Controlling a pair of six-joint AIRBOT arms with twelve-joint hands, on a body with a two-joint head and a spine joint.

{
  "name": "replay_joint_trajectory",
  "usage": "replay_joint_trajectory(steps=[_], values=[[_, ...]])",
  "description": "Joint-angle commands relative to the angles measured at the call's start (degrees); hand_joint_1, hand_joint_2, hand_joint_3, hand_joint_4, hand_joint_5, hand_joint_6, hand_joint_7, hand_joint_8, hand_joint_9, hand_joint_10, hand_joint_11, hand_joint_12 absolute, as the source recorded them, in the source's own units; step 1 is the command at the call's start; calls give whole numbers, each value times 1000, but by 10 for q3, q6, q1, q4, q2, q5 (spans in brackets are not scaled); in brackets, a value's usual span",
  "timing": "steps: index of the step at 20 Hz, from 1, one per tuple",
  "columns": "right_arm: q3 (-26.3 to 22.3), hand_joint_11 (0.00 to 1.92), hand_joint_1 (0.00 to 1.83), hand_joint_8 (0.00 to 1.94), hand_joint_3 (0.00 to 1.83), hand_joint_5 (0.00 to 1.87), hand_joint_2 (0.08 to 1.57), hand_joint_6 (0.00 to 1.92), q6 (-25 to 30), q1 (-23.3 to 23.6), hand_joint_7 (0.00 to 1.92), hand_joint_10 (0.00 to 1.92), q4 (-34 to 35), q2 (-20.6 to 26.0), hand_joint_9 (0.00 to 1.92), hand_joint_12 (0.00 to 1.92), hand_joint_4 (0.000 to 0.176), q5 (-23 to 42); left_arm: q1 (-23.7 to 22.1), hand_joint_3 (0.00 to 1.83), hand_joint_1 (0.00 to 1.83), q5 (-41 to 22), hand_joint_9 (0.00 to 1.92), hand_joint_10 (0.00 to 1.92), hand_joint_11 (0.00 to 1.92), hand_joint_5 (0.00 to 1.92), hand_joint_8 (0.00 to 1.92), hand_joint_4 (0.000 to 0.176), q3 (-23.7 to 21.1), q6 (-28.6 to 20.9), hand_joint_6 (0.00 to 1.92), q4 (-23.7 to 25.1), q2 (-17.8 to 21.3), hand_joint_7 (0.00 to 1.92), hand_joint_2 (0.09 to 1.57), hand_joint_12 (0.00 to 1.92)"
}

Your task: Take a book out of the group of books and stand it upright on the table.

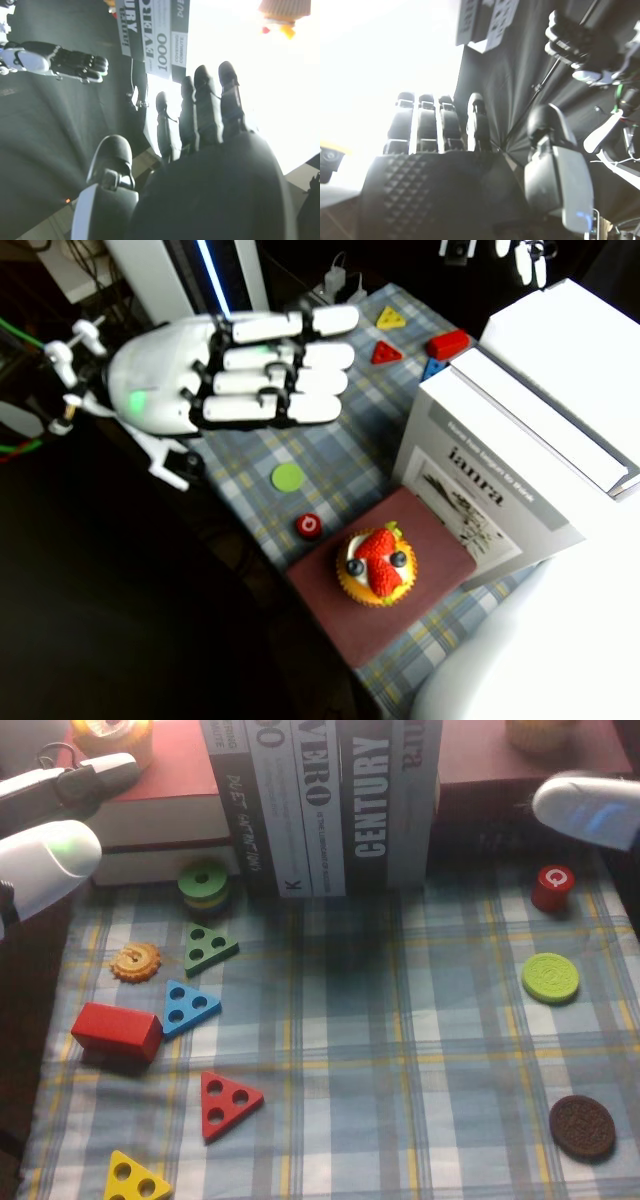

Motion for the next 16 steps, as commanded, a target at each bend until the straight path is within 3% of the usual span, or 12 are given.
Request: replay_joint_trajectory(steps=[1, 5, 11, 13, 16], values=[[5, 0, 0, 0, 0, 149, 1094, 8, 0, 16, 0, 0, 0, -5, 0, 0, 176, 43, -4, 0, 77, -68, 248, 6, 12, 398, 7, 134, 4, -4, 4, 1, -2, 297, 1326, 260], [32, 37, 0, 0, 2, 340, 1104, 12, -3, 82, 0, 0, -39, -27, 0, 19, 176, -24, -4, 6, 64, -63, 220, 0, 0, 385, 0, 129, 6, -6, 1, 1, -4, 291, 1341, 268], [70, 208, 0, 0, 3, 366, 1093, 7, -6, 175, 0, 6, -114, -65, 26, 121, 176, -133, -4, 1, 24, -58, 222, 1, 0, 381, 1, 140, 12, -11, 3, 2, -10, 301, 1351, 236], [75, 55, 0, 0, 6, 377, 1106, 6, -6, 193, 0, 0, -133, -72, 0, 66, 176, -155, -4, 0, 17, -56, 221, 4, 8, 382, 3, 151, 15, -17, 2, 3, -13, 308, 1337, 211], [84, 2, 0, 0, 7, 369, 1116, 1, -6, 218, 0, 0, -154, -82, 0, 10, 176, -181, -4, 0, 21, -53, 221, 3, 5, 390, 3, 139, 17, -20, 4, 4, -16, 313, 1338, 212]])
